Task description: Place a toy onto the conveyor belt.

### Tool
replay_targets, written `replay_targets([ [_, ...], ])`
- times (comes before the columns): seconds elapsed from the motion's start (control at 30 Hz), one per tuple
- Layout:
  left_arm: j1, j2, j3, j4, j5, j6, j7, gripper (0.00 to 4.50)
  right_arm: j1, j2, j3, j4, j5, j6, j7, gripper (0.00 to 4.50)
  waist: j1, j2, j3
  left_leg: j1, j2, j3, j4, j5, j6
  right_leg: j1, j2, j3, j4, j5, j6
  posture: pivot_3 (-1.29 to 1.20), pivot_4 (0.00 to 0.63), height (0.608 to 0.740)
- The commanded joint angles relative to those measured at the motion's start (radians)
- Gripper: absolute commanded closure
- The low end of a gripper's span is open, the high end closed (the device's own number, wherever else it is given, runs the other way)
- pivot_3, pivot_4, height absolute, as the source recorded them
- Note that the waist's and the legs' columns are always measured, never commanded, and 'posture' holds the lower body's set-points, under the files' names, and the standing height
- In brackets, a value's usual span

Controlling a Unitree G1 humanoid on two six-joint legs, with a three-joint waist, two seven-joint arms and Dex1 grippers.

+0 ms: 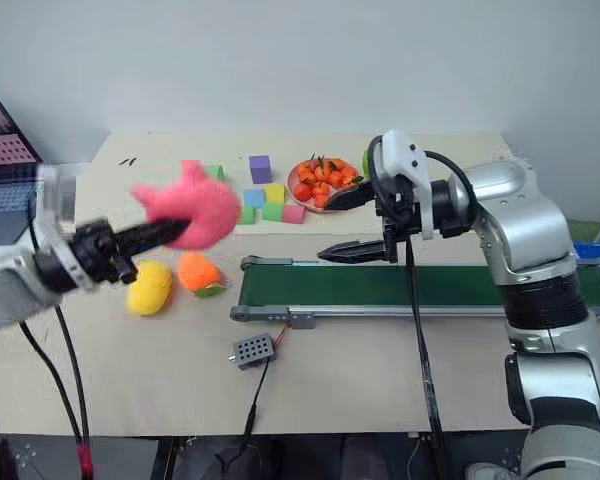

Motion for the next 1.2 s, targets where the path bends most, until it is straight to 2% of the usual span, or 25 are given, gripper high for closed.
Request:
replay_targets([
  [0.03, -0.083, 0.082, -0.204, -0.009, 0.345, -0.197, -0.079, 4.45, -0.016, -0.006, -0.03, -0.019, 0.003, -0.022, -0.005, 0.0, -0.005, 0.0, 0.0, -0.001, 0.0, 0.0, -0.001, 0.0, 0.0, -0.001, 0.0, 0.0, 0.0, 0.0, 0.0, 0.0, 0.15, 0.74],
  [0.13, -0.139, 0.126, -0.368, 0.055, 0.665, -0.468, -0.149, 4.45, -0.01, -0.007, -0.033, -0.019, 0.002, -0.024, -0.012, 0.0, -0.005, 0.0, 0.0, -0.003, 0.0, 0.0, -0.001, 0.0, 0.0, -0.002, 0.001, 0.0, 0.0, 0.0, 0.0, 0.0, 0.15, 0.74],
  [0.2, -0.162, 0.114, -0.432, 0.115, 0.835, -0.661, -0.16, 4.45, -0.006, -0.008, -0.036, -0.02, 0.002, -0.024, -0.016, 0.0, -0.005, 0.0, 0.0, -0.003, 0.001, 0.0, -0.001, 0.0, 0.0, -0.002, 0.001, 0.0, 0.0, 0.0, 0.0, 0.0, 0.15, 0.74],
  [0.27, -0.166, 0.088, -0.476, 0.207, 1.054, -0.928, -0.066, 4.45, 0.006, -0.007, -0.036, -0.029, 0.004, -0.022, -0.023, 0.0, -0.003, 0.0, 0.0, -0.003, 0.001, 0.001, -0.001, 0.0, 0.0, -0.002, 0.001, -0.001, -0.001, 0.0, 0.0, 0.0, 0.15, 0.74],
  [0.33, -0.157, 0.085, -0.497, 0.274, 1.206, -1.13, -0.011, 4.45, 0.015, -0.008, -0.036, -0.035, 0.007, -0.018, -0.026, 0.0, -0.001, 0.0, 0.001, -0.003, 0.001, 0.001, -0.001, 0.0, 0.0, -0.002, 0.001, -0.001, -0.003, 0.0, 0.0, 0.0, 0.15, 0.74],
  [0.5, -0.075, 0.069, -0.492, 0.407, 1.445, -1.525, 0.153, 4.45, 0.027, -0.01, -0.04, -0.048, 0.016, -0.006, -0.037, 0.0, -0.003, 0.0, 0.001, -0.003, 0.001, 0.001, -0.001, 0.0, 0.0, -0.003, 0.001, -0.001, -0.003, 0.0, 0.0, 0.0, 0.15, 0.74],
  [0.57, -0.055, 0.05, -0.486, 0.431, 1.525, -1.632, 0.222, 4.45, 0.032, -0.011, -0.042, -0.052, 0.018, -0.005, -0.041, 0.0, -0.001, 0.0, 0.001, -0.003, 0.001, 0.001, -0.002, 0.0, 0.0, -0.003, 0.001, -0.001, 0.0, 0.0, 0.0, 0.0, 0.15, 0.74],
  [0.83, -0.033, -0.033, -0.521, 0.551, 1.744, -1.796, 0.352, 4.45, 0.044, -0.022, -0.053, -0.068, 0.023, 0.001, -0.056, 0.0, 0.002, 0.0, 0.001, -0.004, 0.0, 0.0, 0.0, 0.0, 0.001, -0.003, 0.0, -0.001, 0.001, 0.001, 0.001, 0.0, 0.15, 0.74],
  [0.97, -0.085, -0.098, -0.605, 0.71, 1.853, -1.809, 0.381, 4.45, 0.06, -0.031, -0.061, -0.079, 0.025, 0.0, -0.067, 0.0, 0.001, 0.001, 0.0, -0.004, 0.0, 0.001, 0.0, 0.0, 0.001, -0.002, 0.0, -0.002, 0.001, 0.001, 0.001, 0.0, 0.15, 0.74],
  [1.2, -0.166, -0.148, -0.672, 0.811, 1.899, -1.861, 0.397, 4.45, 0.074, -0.038, -0.075, -0.108, 0.038, 0.018, -0.086, 0.0, 0.0, 0.001, 0.0, -0.004, 0.0, 0.001, 0.001, 0.0, 0.001, -0.002, 0.0, -0.002, 0.002, 0.001, 0.002, 0.0, 0.15, 0.74],
])
